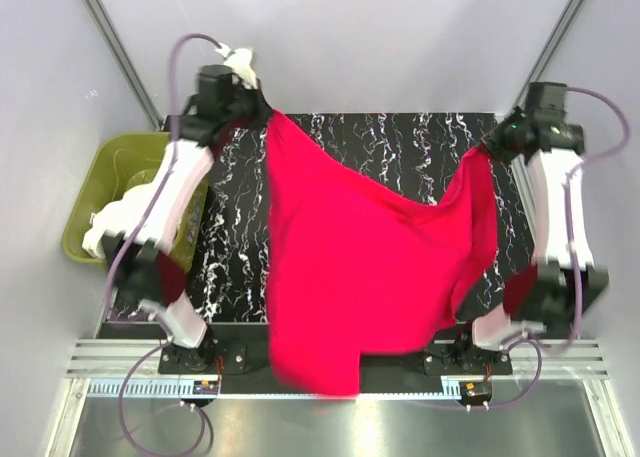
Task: Fold and stack the t-shirts
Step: Flatten the tshirt out
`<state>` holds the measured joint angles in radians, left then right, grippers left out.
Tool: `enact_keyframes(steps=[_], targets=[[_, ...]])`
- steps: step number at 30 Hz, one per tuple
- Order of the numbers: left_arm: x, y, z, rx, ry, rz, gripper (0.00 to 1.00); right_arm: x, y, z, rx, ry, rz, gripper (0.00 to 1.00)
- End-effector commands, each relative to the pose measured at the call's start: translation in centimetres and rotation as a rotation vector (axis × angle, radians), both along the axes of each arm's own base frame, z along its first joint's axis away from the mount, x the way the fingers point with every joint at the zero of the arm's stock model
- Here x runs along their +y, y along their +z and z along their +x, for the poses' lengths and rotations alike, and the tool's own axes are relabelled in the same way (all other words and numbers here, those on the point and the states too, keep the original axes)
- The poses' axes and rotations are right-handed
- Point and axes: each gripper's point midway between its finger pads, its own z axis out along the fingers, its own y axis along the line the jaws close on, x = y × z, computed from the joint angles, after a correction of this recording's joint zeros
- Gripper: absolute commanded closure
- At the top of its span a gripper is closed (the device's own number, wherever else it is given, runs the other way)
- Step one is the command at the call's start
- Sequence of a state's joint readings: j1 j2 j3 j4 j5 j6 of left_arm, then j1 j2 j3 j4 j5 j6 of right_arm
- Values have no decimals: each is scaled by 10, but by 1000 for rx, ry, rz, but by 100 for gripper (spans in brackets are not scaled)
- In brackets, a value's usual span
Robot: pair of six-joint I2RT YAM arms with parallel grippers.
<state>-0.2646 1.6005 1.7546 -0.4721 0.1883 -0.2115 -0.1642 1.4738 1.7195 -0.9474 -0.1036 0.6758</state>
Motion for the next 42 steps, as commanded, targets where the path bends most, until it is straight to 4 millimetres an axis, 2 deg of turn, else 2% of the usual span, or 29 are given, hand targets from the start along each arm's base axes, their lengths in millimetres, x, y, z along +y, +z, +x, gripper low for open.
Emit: enact_keyframes(steps=[1,2,3,4,5,6,7,10,12,14,16,19,20,21,23,24,26,27,29,30,32,33,34,35,36,37,38,39,42], targets=[[11,-15,65,-63,56,30,100,-25,-39,58,4,-59,-45,100],[12,-32,80,-38,68,23,100,-28,-53,72,3,-50,-47,100],[16,-47,96,-15,73,16,100,-36,-85,91,67,-67,-23,100],[13,-77,119,28,69,16,100,-40,-96,104,79,-69,-6,100],[12,-90,130,55,69,3,100,-41,-106,115,84,-48,-5,100],[13,-101,139,71,67,-14,100,-44,-131,134,113,-31,-6,100],[8,-120,153,95,54,-30,100,-46,-142,139,144,-24,-11,100],[-1,-138,168,122,28,-81,100,-55,-169,158,206,3,-45,100],[1,-139,171,119,39,-111,100,-60,-175,167,207,-3,-52,100],[4,-138,171,125,53,-145,100,-60,-171,173,190,-7,-36,100],[12,-124,173,100,65,-165,100,-60,-167,176,181,-15,-25,100],[16,-81,170,24,60,-224,100,-60,-140,179,122,-23,-28,100],[17,-67,168,1,59,-237,100,-60,-123,177,88,-30,-34,100],[18,-38,160,-47,55,-253,100,-59,-108,178,44,-34,-37,100],[18,-2,150,-118,48,-290,100,-59,-79,169,-13,-49,-45,100],[20,29,135,-169,42,-304,100,-58,-66,166,-41,-57,-41,100],[22,65,117,-236,40,-330,100,-54,-30,156,-132,-60,-42,100],[25,95,97,-288,32,-342,100,-52,-18,153,-165,-56,-40,100],[27,127,74,-341,25,-356,100,-50,22,138,-260,-63,-65,100],[30,156,50,-393,19,-365,100,-51,34,132,-286,-72,-73,100],[33,183,22,-444,4,-369,100,-47,68,109,-361,-77,-90,100],[36,209,-6,-500,-4,-372,100,-45,84,101,-410,-73,-100,100],[38,221,-22,-528,-10,-371,100,-43,97,91,-445,-75,-110,100],[40,232,-37,-554,-15,-366,100,-40,117,70,-495,-81,-122,100],[43,255,-69,-615,-28,-367,100,-39,131,60,-540,-83,-133,100],[44,267,-86,-652,-42,-354,100,-36,143,49,-574,-82,-142,100],[45,274,-101,-664,-47,-346,100,-31,161,26,-628,-77,-157,100],[48,295,-131,-725,-64,-344,100,-29,174,16,-677,-77,-165,100],[52,323,-189,-823,-96,-333,100,-18,209,-31,-807,-64,-204,100]])
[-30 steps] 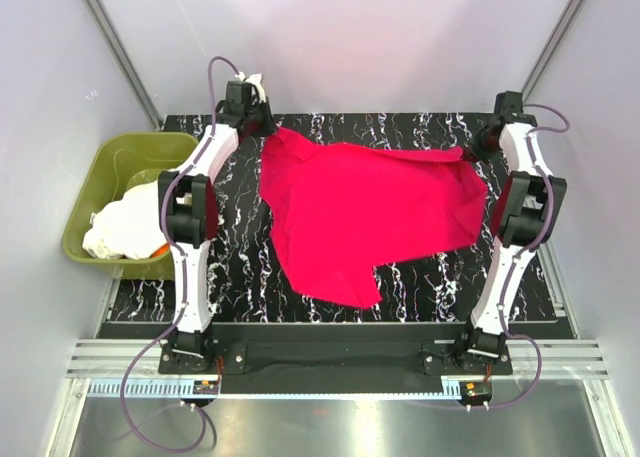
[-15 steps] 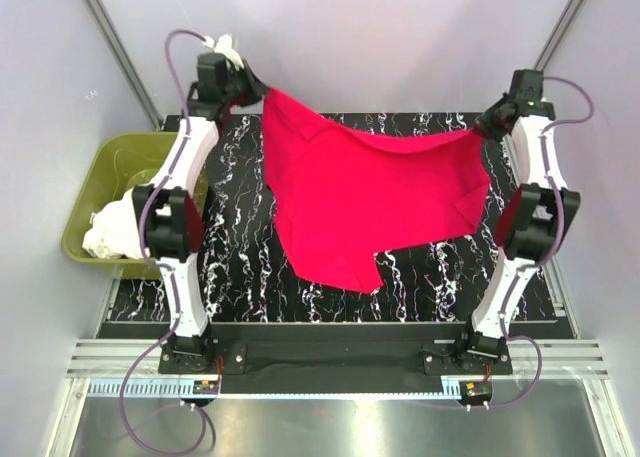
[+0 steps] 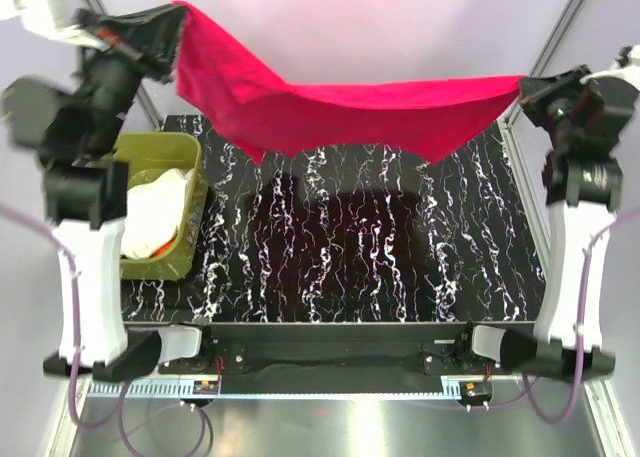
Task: Fold and stack the t-shirts
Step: Flatten the tshirt out
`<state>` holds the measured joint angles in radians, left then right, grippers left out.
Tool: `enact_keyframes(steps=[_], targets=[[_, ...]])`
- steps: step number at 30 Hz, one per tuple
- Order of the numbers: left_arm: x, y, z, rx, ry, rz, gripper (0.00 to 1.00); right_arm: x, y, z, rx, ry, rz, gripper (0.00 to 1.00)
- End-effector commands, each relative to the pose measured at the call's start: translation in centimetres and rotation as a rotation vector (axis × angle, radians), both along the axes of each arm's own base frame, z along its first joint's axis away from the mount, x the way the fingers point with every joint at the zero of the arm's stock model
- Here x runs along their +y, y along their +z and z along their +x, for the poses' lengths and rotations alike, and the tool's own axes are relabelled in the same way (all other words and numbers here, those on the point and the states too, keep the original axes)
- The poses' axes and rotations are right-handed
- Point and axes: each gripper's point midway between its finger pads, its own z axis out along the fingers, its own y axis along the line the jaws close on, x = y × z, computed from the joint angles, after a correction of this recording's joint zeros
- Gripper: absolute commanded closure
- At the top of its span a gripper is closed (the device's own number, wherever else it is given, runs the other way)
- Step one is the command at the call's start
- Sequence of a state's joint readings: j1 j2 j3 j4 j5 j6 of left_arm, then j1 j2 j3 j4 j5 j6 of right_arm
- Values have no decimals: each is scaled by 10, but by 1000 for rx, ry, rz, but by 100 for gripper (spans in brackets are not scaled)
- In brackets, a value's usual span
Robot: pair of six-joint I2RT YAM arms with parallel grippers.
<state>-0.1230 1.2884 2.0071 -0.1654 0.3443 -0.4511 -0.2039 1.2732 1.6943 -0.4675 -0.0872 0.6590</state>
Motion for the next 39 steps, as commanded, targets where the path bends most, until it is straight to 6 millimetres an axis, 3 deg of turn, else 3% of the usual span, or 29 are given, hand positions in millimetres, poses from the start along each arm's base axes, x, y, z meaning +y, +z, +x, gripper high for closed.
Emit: enact_keyframes(steps=[1,2,4,5,8,10,13,16,18,19,20,22,23,24,25,26,27,28,29,30,31,32,33,34,35,36,37,38,39], targets=[[1,23,-46,-105,-11,42,100,8,56,-52,-213,-11,-73,100],[5,35,-72,-147,-7,36,100,10,63,-62,-238,-6,-91,100],[8,44,-94,-186,3,38,100,17,78,-82,-292,8,-123,100],[11,52,-116,-223,5,34,100,20,88,-99,-328,6,-145,100],[16,61,-145,-274,21,29,100,26,101,-124,-376,9,-189,100],[18,61,-147,-279,29,28,100,27,102,-130,-376,5,-195,100],[17,51,-126,-239,40,30,100,23,87,-121,-339,-4,-198,100],[12,31,-82,-172,48,50,100,13,57,-97,-262,-23,-186,100],[7,7,-39,-96,57,77,100,5,38,-76,-204,-44,-173,100],[5,-3,-22,-71,65,100,100,-1,18,-57,-151,-52,-164,100],[3,-26,11,-3,77,116,100,-5,9,-46,-127,-59,-159,100],[2,-51,45,45,104,150,100,-14,-21,-14,-42,-64,-148,100],[-1,-83,78,123,107,175,100,-16,-26,-2,-44,-61,-150,100],[-2,-101,95,154,117,198,100,-19,-37,9,-21,-61,-144,100],[-3,-126,121,196,124,205,100,-23,-62,29,35,-58,-135,100],[-6,-154,137,254,116,222,100,-25,-68,40,29,-56,-140,100],[-8,-171,149,282,112,235,100,-27,-80,49,46,-53,-134,100],[-9,-189,159,307,113,245,100,-31,-110,66,103,-57,-123,100],[-9,-225,180,362,116,248,100,-34,-117,76,99,-57,-125,100],[-10,-240,191,383,111,239,100,-36,-132,86,122,-58,-121,100],[-11,-255,202,400,106,242,100,-40,-167,104,185,-55,-111,100],[-15,-291,222,465,87,254,100,-42,-179,115,195,-49,-111,100],[-17,-309,233,491,79,262,100,-44,-195,125,222,-43,-103,100],[-21,-321,243,497,68,260,100,-46,-224,142,273,-28,-96,100],[-26,-357,260,555,46,265,100,-46,-240,150,302,-19,-95,100],[-27,-372,270,577,45,257,100,-49,-245,162,281,-20,-98,100],[-29,-386,279,598,39,258,100,-53,-267,179,319,-14,-89,100],[-33,-412,295,639,27,257,100,-54,-281,185,352,-9,-86,100],[-36,-422,301,665,13,236,100,-56,-288,193,360,-6,-87,100]])
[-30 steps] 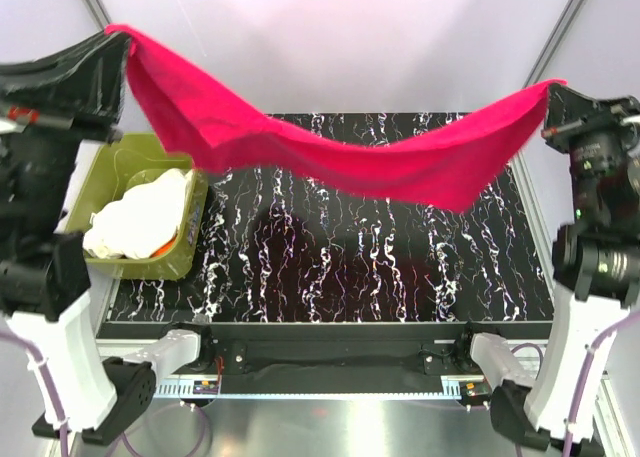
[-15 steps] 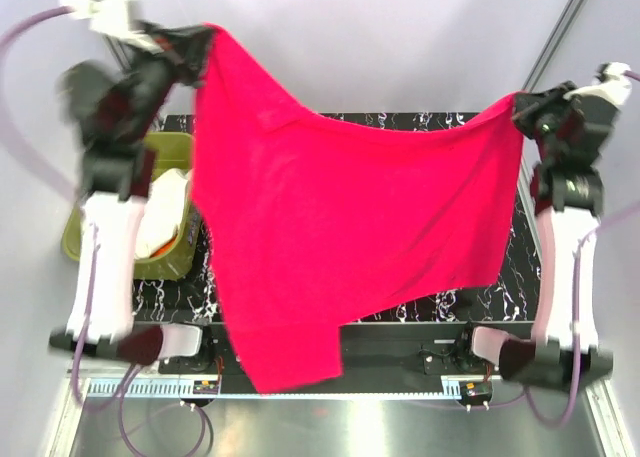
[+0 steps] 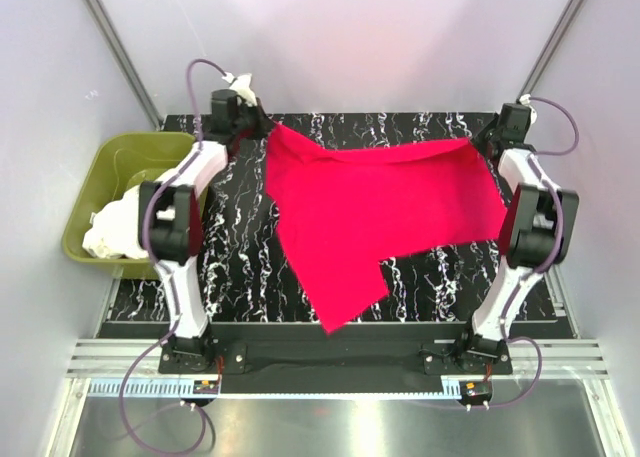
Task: Fold and stack the t-shirts
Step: Flatten the tshirt out, then fold the tshirt
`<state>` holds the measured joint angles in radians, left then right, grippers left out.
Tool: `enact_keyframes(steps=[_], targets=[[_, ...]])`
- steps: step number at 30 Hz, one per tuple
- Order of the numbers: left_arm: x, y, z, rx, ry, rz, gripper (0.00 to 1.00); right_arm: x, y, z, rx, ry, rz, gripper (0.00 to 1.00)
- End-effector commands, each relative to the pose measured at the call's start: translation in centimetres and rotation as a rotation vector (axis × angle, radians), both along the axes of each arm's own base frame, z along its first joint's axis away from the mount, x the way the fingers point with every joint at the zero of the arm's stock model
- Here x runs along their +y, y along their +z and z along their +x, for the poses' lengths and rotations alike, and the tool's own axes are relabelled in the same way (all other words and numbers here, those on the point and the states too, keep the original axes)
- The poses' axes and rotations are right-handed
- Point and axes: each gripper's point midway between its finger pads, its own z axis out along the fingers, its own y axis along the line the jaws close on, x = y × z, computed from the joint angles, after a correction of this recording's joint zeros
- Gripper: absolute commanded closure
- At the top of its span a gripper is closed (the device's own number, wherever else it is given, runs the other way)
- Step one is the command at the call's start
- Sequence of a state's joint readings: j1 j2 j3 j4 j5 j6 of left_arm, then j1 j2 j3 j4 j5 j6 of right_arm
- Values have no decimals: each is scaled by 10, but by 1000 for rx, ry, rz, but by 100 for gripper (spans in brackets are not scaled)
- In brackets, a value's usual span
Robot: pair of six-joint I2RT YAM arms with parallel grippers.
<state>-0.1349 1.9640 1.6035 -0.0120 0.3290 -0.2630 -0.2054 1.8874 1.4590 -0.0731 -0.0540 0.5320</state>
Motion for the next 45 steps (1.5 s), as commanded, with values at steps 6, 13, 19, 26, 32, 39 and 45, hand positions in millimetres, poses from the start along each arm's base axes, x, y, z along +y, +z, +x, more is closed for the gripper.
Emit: enact_keyframes(steps=[6,13,19,26,32,39,45], targets=[[-17,-8,59,-73,-5,-120,100,-24,-30,69,1,17,-14,100],[-31,-19,45,0,-9,-158,100,-39,-33,94,-20,10,37,100],[-36,-1,19,23,-5,-226,100,-47,-31,119,-63,28,61,100],[-31,43,-13,14,-5,-239,100,-55,-34,139,-92,30,124,100],[-38,47,-32,141,-11,-288,100,-61,-32,140,-103,3,166,100],[-57,9,-54,272,-51,-329,100,-73,-39,138,-109,-25,220,100],[-62,-10,-72,333,-32,-328,100,-80,-41,134,-100,-35,248,100]])
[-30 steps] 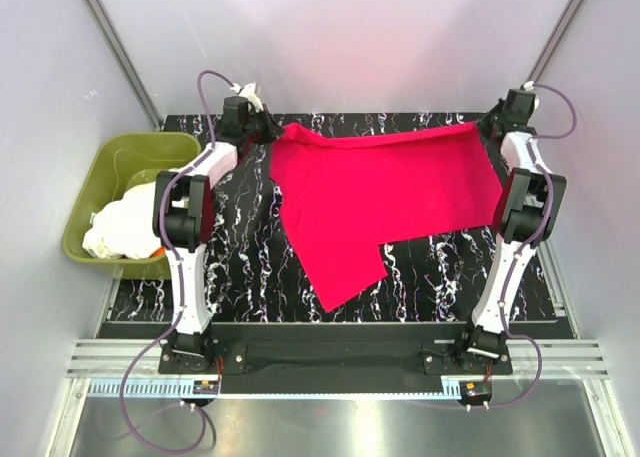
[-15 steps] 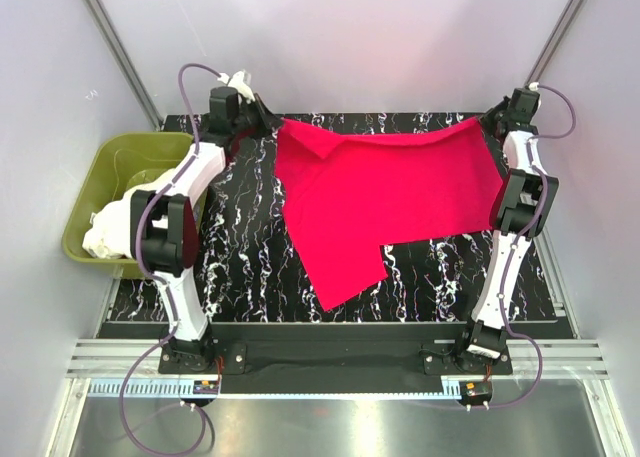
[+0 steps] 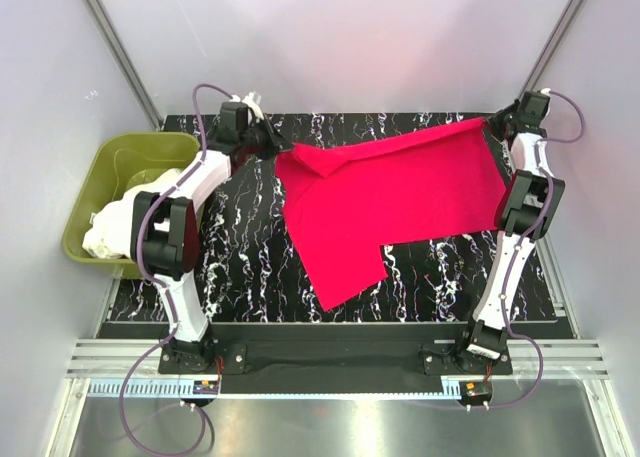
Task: Fold and stack the t-shirts
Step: Fold the tshirt
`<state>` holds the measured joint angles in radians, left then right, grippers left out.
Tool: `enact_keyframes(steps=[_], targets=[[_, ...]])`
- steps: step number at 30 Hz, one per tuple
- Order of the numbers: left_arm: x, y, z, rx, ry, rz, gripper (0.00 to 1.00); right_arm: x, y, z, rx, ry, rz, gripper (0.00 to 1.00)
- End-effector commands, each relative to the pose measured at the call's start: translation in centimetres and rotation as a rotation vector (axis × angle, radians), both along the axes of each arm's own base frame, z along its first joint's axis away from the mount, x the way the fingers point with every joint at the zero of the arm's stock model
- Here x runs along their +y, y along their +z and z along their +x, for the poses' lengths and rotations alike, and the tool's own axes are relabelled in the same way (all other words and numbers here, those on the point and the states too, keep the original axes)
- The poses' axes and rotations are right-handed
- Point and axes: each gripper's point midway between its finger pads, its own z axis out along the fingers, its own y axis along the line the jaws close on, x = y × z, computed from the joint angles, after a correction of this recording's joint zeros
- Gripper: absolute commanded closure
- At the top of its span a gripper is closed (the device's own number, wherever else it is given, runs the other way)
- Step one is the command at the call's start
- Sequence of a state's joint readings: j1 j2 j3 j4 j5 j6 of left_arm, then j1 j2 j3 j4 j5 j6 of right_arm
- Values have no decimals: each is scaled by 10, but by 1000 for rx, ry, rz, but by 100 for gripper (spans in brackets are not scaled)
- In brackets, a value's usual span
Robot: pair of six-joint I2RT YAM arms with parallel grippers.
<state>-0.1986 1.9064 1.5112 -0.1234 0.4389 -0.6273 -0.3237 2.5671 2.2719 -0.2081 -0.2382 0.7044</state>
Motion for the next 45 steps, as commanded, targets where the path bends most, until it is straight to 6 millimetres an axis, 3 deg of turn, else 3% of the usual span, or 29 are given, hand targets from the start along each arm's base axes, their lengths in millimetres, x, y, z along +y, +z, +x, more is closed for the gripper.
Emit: enact_keyframes(steps=[1,6,11,20,25,31,45], targets=[[-5,7,-14,5,-3,-27,100,-8,24,4,-54,-6,18,100],[2,-5,-33,78,9,6,100,-7,27,-2,-17,-3,36,100],[5,-11,-47,125,3,17,100,-7,13,-12,45,10,47,100],[5,4,-61,134,-3,-3,100,-3,2,-28,117,24,49,100],[10,-11,-74,174,4,17,100,-2,8,-35,121,28,58,100],[12,-24,-82,204,0,34,100,4,-5,-43,153,44,86,100],[7,-18,-84,207,-28,8,100,-19,25,-48,112,18,63,100]])
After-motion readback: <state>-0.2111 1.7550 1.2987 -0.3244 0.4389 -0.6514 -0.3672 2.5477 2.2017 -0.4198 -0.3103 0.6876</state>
